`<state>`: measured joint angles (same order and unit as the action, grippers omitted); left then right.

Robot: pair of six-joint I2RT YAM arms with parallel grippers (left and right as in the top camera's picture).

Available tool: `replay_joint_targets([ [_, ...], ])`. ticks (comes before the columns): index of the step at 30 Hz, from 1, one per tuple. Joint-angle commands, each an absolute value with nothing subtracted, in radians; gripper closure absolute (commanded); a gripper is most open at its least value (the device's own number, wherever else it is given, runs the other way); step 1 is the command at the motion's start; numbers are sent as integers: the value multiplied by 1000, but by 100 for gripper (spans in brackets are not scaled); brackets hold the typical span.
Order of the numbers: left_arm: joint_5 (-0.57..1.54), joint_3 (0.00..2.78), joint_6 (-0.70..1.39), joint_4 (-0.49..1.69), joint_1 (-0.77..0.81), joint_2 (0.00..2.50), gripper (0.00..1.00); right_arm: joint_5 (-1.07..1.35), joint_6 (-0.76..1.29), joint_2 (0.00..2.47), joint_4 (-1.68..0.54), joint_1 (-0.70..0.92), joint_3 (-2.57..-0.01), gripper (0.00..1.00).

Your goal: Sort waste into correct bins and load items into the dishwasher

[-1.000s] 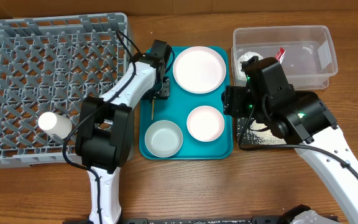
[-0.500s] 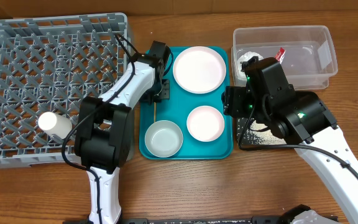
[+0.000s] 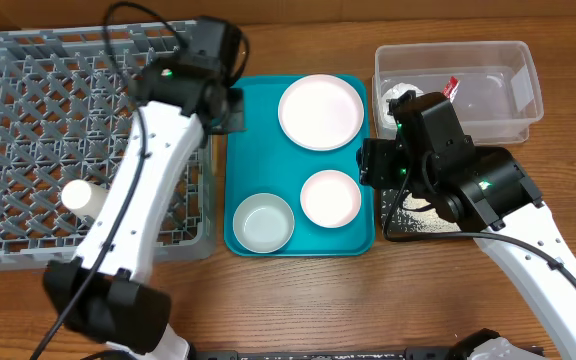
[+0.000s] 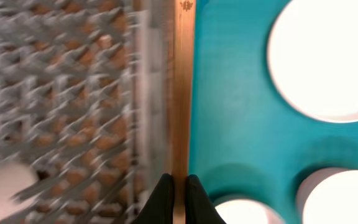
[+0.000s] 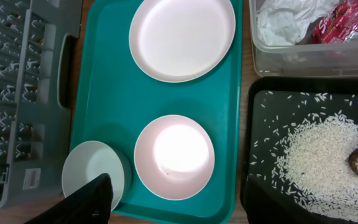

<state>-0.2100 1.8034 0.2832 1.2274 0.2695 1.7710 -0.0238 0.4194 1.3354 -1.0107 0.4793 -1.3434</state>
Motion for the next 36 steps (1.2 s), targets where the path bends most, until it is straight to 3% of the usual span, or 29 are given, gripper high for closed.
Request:
replay_joint_targets([
  [1,-260,1794,265,1246,184,1798,96,-21,427,1336,-1005,477,-1349,31],
  [7,-212,1674,250,1142,80,1846,95,-21,427,1336,-1005,477,-1349,31],
  [14,-176,1582,100,1002,70,1898,96,-21,427,1336,-1001,477,-1349,31],
  [27,-179,1579,139,1003,66,1957,87,-21,427,1336,-998,477,-1349,31],
  [36,51,1754,138,1157,75,1757,60,-21,427,1336,-998,477,-1349,30],
])
